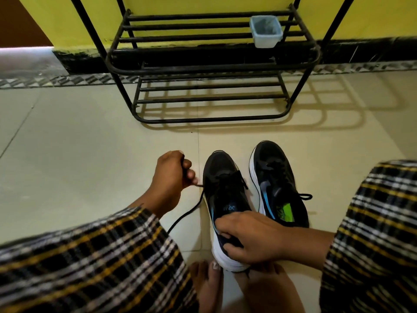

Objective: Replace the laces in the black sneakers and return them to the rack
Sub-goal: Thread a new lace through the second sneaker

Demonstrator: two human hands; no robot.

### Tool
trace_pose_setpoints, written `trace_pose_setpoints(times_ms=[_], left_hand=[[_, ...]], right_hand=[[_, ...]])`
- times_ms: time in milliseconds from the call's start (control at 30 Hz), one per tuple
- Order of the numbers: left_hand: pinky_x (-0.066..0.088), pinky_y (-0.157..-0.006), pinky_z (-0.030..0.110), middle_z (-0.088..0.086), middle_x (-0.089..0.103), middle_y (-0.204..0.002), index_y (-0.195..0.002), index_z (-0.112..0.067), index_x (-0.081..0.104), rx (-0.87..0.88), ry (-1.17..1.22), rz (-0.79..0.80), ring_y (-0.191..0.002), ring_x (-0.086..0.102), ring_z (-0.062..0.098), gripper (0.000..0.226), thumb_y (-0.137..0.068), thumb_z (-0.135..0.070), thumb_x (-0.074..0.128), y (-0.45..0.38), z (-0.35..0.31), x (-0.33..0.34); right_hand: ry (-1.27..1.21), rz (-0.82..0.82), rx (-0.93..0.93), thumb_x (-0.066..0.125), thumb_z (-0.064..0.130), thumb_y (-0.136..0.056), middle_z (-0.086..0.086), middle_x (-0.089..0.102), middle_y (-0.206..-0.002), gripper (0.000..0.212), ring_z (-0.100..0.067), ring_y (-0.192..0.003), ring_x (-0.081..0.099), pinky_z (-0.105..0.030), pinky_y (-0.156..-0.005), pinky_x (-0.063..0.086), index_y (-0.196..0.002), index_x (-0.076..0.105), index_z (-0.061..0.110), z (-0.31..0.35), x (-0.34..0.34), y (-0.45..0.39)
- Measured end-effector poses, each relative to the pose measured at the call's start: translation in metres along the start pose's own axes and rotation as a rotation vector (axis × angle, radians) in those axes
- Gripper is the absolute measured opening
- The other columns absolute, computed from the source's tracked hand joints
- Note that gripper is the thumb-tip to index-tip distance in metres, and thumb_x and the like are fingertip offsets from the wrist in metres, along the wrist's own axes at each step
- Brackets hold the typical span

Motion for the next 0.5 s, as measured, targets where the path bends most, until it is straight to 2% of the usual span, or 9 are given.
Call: trace_pose_setpoints(times_ms=[67,167,200,233,267,333,400,433,500], left_hand=[[0.030,-0.043,0.023,0.003,0.044,-0.065,-0.073,-0.014,0.042,0.098,-0.303,0.045,-0.043,0.036,0.011,0.024,-0.096,-0.010,0.034,0.001,0.003,-0.002],[0.046,-0.068,0.029,-0.002,0.066,-0.088,-0.096,-0.017,0.057,0.396,-1.200,0.247,-0.078,0.059,0.014,0.018,-0.097,-0.031,0.047,0.007,0.018,0.003],[0.047,-0.074,0.031,-0.003,0.069,-0.090,-0.096,-0.016,0.062,0.437,-1.427,0.348,-0.083,0.061,0.014,0.025,-0.096,-0.037,0.047,0.008,0.030,0.006],[0.048,-0.076,0.032,-0.004,0.071,-0.088,-0.092,-0.016,0.065,0.449,-1.524,0.429,-0.082,0.061,0.014,0.029,-0.097,-0.037,0.047,0.008,0.040,0.007],[0.048,-0.075,0.032,-0.005,0.071,-0.084,-0.086,-0.016,0.067,0.453,-1.500,0.465,-0.077,0.061,0.011,0.029,-0.097,-0.034,0.048,0.009,0.042,0.010],[0.045,-0.074,0.027,-0.010,0.066,-0.078,-0.077,-0.017,0.065,0.546,-1.303,0.400,-0.072,0.056,0.004,0.026,-0.097,-0.025,0.050,0.009,0.031,0.013],[0.042,-0.080,0.012,-0.009,0.068,-0.091,-0.081,-0.014,0.068,0.601,-0.997,0.266,-0.085,0.059,0.000,0.026,-0.098,-0.018,0.049,0.009,0.009,0.011],[0.040,-0.081,0.007,-0.008,0.069,-0.095,-0.081,-0.013,0.067,0.552,-0.803,0.229,-0.092,0.060,-0.003,0.028,-0.099,-0.017,0.046,0.008,0.002,0.008],[0.045,-0.082,0.013,-0.006,0.071,-0.084,-0.078,-0.013,0.056,0.368,-0.394,0.225,-0.088,0.065,0.000,0.031,-0.102,-0.019,0.037,0.007,-0.006,0.008]], right_hand=[[-0.015,-0.002,0.017,0.052,0.022,-0.083,0.004,0.042,-0.076,0.019,-0.019,-0.067,0.039,-0.028,-0.058,0.026,-0.079,0.034,0.020,-0.004,0.000,-0.001],[-0.053,0.001,0.052,0.052,0.022,-0.082,0.006,0.042,-0.077,0.018,-0.017,-0.067,0.039,-0.029,-0.058,0.026,-0.079,0.034,0.021,-0.008,0.001,-0.001],[-0.064,-0.002,0.061,0.052,0.022,-0.082,0.006,0.042,-0.077,0.017,-0.018,-0.068,0.040,-0.030,-0.058,0.027,-0.080,0.035,0.020,-0.008,0.001,-0.001],[-0.076,-0.004,0.072,0.052,0.021,-0.082,0.007,0.042,-0.077,0.015,-0.018,-0.068,0.041,-0.031,-0.058,0.028,-0.080,0.036,0.020,-0.009,0.001,-0.002],[-0.087,-0.007,0.084,0.051,0.021,-0.082,0.007,0.043,-0.077,0.014,-0.018,-0.069,0.042,-0.032,-0.058,0.030,-0.080,0.037,0.020,-0.009,0.002,-0.001],[-0.100,-0.013,0.105,0.051,0.021,-0.082,0.006,0.044,-0.077,0.014,-0.019,-0.070,0.043,-0.033,-0.059,0.032,-0.080,0.037,0.021,-0.010,0.003,-0.001],[-0.101,-0.013,0.116,0.050,0.021,-0.082,0.006,0.044,-0.078,0.014,-0.020,-0.071,0.044,-0.034,-0.060,0.033,-0.080,0.036,0.022,-0.012,0.005,-0.002],[-0.109,-0.008,0.125,0.050,0.021,-0.083,0.005,0.044,-0.079,0.014,-0.019,-0.072,0.043,-0.033,-0.060,0.033,-0.080,0.036,0.022,-0.013,0.006,-0.003],[-0.139,-0.004,0.146,0.049,0.019,-0.084,0.005,0.042,-0.079,0.014,-0.019,-0.072,0.042,-0.031,-0.060,0.031,-0.079,0.035,0.021,-0.015,0.008,-0.005]])
Point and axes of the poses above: each hand's wrist, its own y-axis away from the middle knuckle, its own x-axis out of the palm, z = x × y, the point moved 7 cm from there along -y, towards the middle knuckle
